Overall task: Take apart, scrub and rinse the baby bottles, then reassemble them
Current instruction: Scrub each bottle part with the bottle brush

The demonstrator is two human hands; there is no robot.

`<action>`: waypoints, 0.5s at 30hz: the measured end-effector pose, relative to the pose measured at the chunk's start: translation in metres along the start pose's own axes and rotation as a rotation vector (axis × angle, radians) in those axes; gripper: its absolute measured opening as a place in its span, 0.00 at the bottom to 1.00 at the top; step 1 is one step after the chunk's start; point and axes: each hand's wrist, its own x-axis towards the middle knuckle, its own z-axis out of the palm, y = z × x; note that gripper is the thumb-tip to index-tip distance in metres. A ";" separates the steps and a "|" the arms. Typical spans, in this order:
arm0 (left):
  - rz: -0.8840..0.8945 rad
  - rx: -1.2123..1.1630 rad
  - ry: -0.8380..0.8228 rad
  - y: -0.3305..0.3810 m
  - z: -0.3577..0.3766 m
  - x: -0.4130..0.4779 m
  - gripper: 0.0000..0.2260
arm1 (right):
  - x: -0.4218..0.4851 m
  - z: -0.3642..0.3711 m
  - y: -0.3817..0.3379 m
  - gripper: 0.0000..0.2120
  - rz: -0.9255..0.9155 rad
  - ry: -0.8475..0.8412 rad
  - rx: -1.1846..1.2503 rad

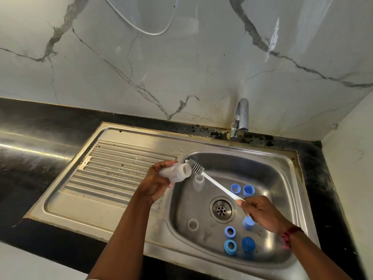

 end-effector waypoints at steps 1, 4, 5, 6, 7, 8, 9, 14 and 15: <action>0.002 -0.027 0.018 -0.004 0.002 -0.002 0.26 | -0.001 0.002 0.000 0.23 0.003 -0.001 0.004; 0.011 -0.109 0.063 -0.016 0.009 -0.006 0.26 | -0.004 0.007 0.002 0.24 0.024 0.004 0.023; 0.013 -0.137 0.077 -0.020 0.010 -0.007 0.26 | -0.005 0.008 0.001 0.24 0.029 0.007 0.034; 0.013 -0.165 0.089 -0.022 0.012 -0.008 0.26 | -0.006 0.010 0.001 0.24 0.035 0.011 0.045; 0.011 -0.192 0.102 -0.025 0.013 -0.008 0.25 | -0.007 0.012 0.000 0.24 0.044 0.017 0.051; 0.011 -0.217 0.113 -0.026 0.014 -0.009 0.25 | -0.007 0.014 -0.001 0.24 0.050 0.023 0.054; 0.015 -0.235 0.123 -0.027 0.016 -0.009 0.25 | -0.008 0.016 -0.003 0.24 0.054 0.030 0.055; 0.058 -0.282 0.185 -0.028 0.023 -0.009 0.24 | -0.010 0.023 -0.011 0.24 0.108 0.014 0.140; 0.064 -0.283 0.204 -0.027 0.024 -0.008 0.25 | -0.011 0.024 -0.012 0.23 0.121 0.008 0.149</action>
